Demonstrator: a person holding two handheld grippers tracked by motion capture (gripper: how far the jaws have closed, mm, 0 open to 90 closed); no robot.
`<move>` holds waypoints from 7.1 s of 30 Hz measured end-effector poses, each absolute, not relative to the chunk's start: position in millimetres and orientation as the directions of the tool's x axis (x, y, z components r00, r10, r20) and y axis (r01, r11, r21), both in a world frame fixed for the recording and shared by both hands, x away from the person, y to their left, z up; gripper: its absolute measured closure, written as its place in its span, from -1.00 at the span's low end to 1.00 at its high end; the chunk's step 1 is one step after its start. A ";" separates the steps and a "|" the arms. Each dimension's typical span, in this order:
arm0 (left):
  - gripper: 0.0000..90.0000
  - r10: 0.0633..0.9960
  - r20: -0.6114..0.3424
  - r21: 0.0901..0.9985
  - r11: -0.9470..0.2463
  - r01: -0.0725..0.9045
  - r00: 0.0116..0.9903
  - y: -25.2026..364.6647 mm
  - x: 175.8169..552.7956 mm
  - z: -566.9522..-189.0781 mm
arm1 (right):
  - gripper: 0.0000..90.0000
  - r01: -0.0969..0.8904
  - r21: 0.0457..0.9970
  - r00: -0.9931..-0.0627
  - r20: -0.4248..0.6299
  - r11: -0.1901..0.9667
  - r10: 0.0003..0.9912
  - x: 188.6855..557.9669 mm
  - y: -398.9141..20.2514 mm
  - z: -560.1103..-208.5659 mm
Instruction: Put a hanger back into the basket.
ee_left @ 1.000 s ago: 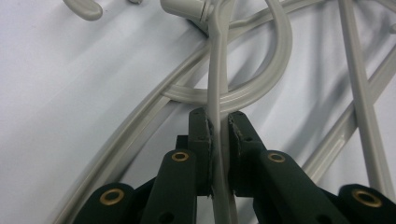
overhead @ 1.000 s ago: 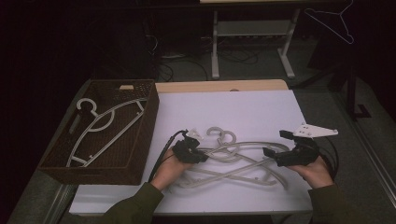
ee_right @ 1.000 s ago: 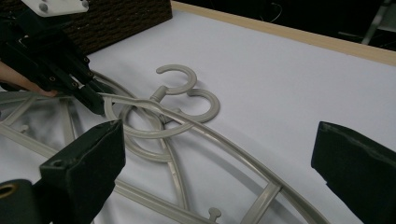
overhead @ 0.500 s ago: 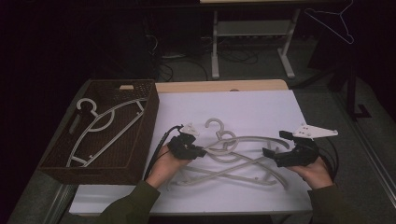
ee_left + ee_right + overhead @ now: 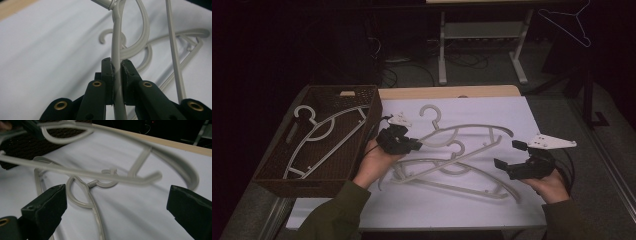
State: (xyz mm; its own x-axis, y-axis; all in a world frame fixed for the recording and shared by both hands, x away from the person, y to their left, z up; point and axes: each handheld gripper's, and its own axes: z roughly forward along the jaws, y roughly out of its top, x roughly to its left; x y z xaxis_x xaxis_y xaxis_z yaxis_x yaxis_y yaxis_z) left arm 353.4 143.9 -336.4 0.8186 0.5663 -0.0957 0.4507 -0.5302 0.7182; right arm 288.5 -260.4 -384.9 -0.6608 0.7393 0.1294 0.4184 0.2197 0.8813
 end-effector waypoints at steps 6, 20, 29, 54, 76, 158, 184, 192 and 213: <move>0.83 0.591 -0.077 0.732 -0.513 0.448 0.803 163.7 357.2 -314.2 | -0.95 0.418 0.881 -0.661 0.127 0.222 0.739 289.1 -259.9 -385.3; 0.83 0.667 -0.064 0.764 -0.445 0.466 0.742 230.9 363.9 -274.8 | -0.95 0.419 0.879 -0.659 0.123 0.226 0.743 290.4 -260.7 -386.9; 0.83 0.723 -0.043 0.778 -0.409 0.477 0.690 270.3 366.3 -263.2 | -0.95 0.423 0.878 -0.655 0.125 0.224 0.745 291.0 -261.0 -387.6; 0.83 0.843 -0.030 0.781 -0.316 0.539 0.537 363.2 368.3 -268.4 | -0.95 0.428 0.875 -0.652 0.125 0.227 0.748 291.6 -261.3 -388.5; 0.83 0.903 0.005 0.766 -0.279 0.579 0.429 424.8 362.3 -279.1 | -0.95 0.433 0.873 -0.648 0.129 0.225 0.751 292.5 -261.7 -389.7; -0.34 0.795 -0.085 0.791 -0.313 0.526 0.600 363.0 375.3 -291.3 | -0.94 0.429 0.874 -0.646 0.121 0.228 0.754 291.9 -262.1 -387.8; -0.49 0.566 -0.158 0.864 -0.318 0.391 0.809 213.8 348.7 -294.6 | -0.95 0.425 0.875 -0.657 0.121 0.233 0.744 292.1 -258.7 -386.1; -0.57 0.523 -0.176 0.861 -0.329 0.389 0.834 183.7 345.3 -316.1 | -0.89 0.429 0.872 -0.659 0.124 0.235 0.741 291.2 -257.7 -386.8; -1.00 0.479 -0.163 0.873 -0.337 0.352 0.863 159.2 331.2 -367.2 | 0.95 0.493 0.816 -0.662 0.128 0.301 0.739 257.1 -247.3 -397.0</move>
State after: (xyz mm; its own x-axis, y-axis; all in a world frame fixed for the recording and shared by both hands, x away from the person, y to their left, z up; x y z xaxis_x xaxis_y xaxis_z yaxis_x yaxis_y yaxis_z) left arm 331.2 159.2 -367.2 0.8626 0.4791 -0.1627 0.3520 -0.3374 0.8731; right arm 257.1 -247.3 -397.0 -0.6619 0.7386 0.1278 0.4932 0.3008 0.8162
